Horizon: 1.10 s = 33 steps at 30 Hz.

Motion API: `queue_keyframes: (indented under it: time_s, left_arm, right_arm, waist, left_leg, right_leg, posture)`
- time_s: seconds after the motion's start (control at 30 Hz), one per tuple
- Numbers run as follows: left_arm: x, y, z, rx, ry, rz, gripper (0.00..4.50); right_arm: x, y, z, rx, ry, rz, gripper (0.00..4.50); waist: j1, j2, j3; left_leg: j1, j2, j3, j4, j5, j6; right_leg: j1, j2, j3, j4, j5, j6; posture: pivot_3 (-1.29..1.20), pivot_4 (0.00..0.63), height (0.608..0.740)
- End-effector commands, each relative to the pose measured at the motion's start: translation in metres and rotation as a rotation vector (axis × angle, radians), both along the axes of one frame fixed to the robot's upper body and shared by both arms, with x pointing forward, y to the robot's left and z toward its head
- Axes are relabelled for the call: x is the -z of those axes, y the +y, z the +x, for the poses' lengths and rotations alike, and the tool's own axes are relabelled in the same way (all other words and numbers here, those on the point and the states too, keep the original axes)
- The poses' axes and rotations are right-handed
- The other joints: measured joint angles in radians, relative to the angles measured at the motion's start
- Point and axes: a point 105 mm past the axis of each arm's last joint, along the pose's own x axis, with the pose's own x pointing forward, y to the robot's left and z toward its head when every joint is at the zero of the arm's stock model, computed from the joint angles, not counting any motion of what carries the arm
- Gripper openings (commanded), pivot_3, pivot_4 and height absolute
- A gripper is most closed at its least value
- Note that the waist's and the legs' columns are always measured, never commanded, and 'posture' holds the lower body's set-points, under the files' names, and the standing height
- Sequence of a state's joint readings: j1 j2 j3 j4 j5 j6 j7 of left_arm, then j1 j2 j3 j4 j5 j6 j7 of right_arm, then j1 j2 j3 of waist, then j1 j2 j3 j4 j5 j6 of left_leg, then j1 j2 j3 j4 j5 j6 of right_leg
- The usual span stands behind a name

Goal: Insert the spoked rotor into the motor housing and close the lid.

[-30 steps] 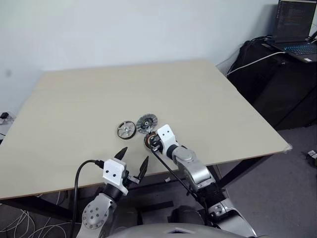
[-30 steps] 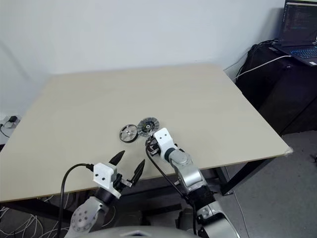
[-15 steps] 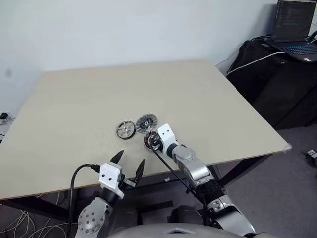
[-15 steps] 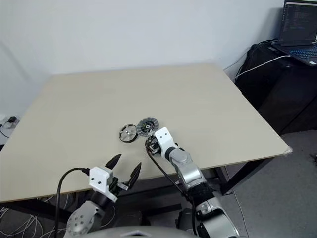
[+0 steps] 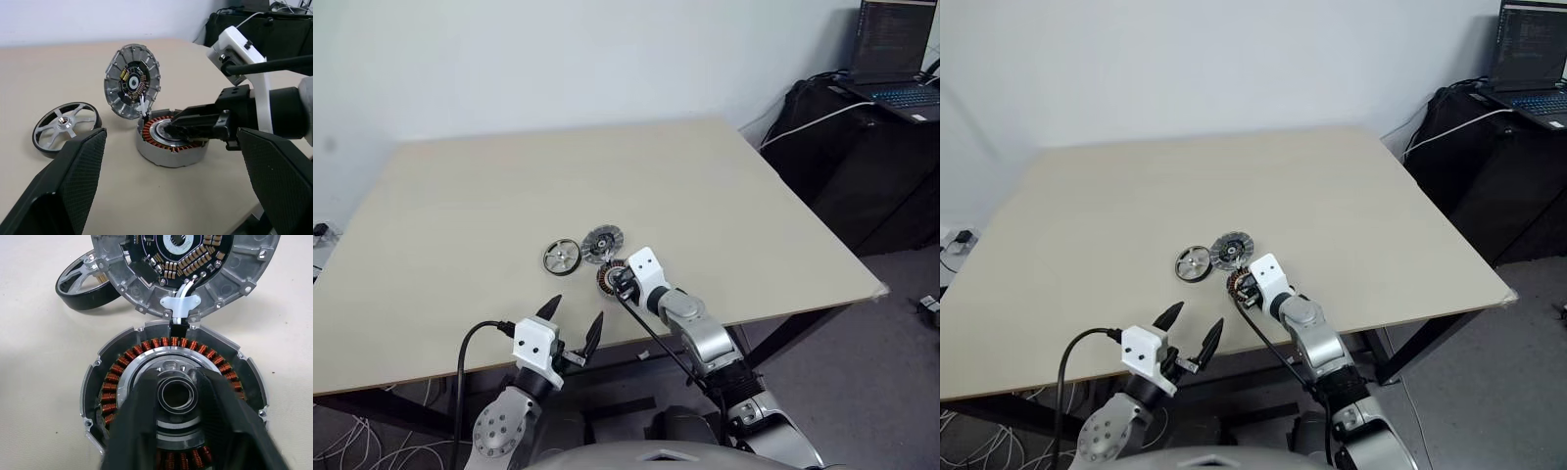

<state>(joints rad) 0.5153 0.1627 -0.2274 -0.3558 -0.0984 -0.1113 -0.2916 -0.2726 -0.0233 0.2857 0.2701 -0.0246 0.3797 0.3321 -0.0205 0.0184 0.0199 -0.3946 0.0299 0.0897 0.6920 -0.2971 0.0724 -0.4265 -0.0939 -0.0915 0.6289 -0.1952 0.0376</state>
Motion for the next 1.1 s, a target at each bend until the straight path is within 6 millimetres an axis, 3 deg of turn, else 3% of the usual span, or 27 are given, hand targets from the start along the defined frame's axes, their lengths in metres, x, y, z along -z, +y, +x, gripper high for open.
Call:
queue_keyframes:
  time_s: [0.03,0.23,0.33,0.53,0.73,0.9,1.1]
  left_arm:
    - [-0.017,-0.005,0.003,0.007,-0.06,-0.013,4.5]
    - [-0.017,-0.015,0.002,0.007,-0.054,-0.019,4.5]
    - [-0.016,-0.014,0.003,0.004,-0.052,-0.016,4.5]
    - [-0.012,-0.009,0.006,0.003,-0.047,-0.014,4.5]
    - [-0.007,0.003,0.006,0.006,-0.04,-0.008,4.5]
    - [-0.002,0.01,0.001,0.008,-0.036,-0.004,4.5]
    - [-0.002,0.006,-0.007,0.009,-0.039,-0.005,4.5]
  right_arm:
    - [-0.017,0.008,0.006,-0.019,-0.05,0.036,2.48]
    - [-0.026,0.014,0.006,-0.028,-0.073,0.065,4.46]
    - [-0.039,0.015,0.004,-0.033,-0.089,0.125,4.01]
    - [-0.051,0.009,-0.004,-0.039,-0.095,0.146,2.07]
    - [-0.044,0.002,-0.014,-0.036,-0.04,0.099,0.12]
    - [-0.033,0.002,-0.024,-0.072,0.015,0.036,0.02]
    - [-0.028,0.001,-0.021,-0.057,0.035,0.011,0.02]
  waist:
    - [0.0,0.0,0.0]
    - [0.0,0.0,0.0]
    - [0.0,0.0,0.0]
    - [0.004,0.0,0.001]
    - [0.006,0.0,0.001]
    - [0.006,-0.001,0.001]
    - [0.007,-0.001,0.002]
  left_leg:
    - [0.0,0.0,0.0,0.0,0.0,0.0]
    - [0.0,0.0,0.0,0.0,0.0,0.0]
    - [0.0,0.0,0.0,0.0,0.0,0.0]
    - [0.0,0.0,0.0,0.0,0.0,0.0]
    - [0.0,0.0,0.0,0.0,0.0,0.0]
    - [0.0,0.0,0.0,-0.001,0.0,0.0]
    - [0.0,0.0,0.0,0.0,-0.002,-0.003]
  right_leg:
    - [0.0,0.0,0.0,0.0,0.0,0.0]
    - [0.0,0.0,0.0,0.0,0.0,0.0]
    - [0.0,0.0,0.0,0.0,0.0,0.0]
    - [0.0,0.0,0.0,0.0,0.0,0.0]
    - [-0.001,0.0,0.0,0.0,0.0,0.0]
    - [-0.001,0.0,0.0,0.0,0.0,-0.001]
    - [-0.001,-0.001,0.0,0.0,0.0,0.0]
  posture:
    - [0.0,0.0,0.74]
    - [0.0,0.0,0.74]
    - [0.0,0.0,0.74]
    - [0.0,0.0,0.74]
    - [0.0,0.0,0.74]
    - [0.0,0.0,0.74]
    - [0.0,0.0,0.74]
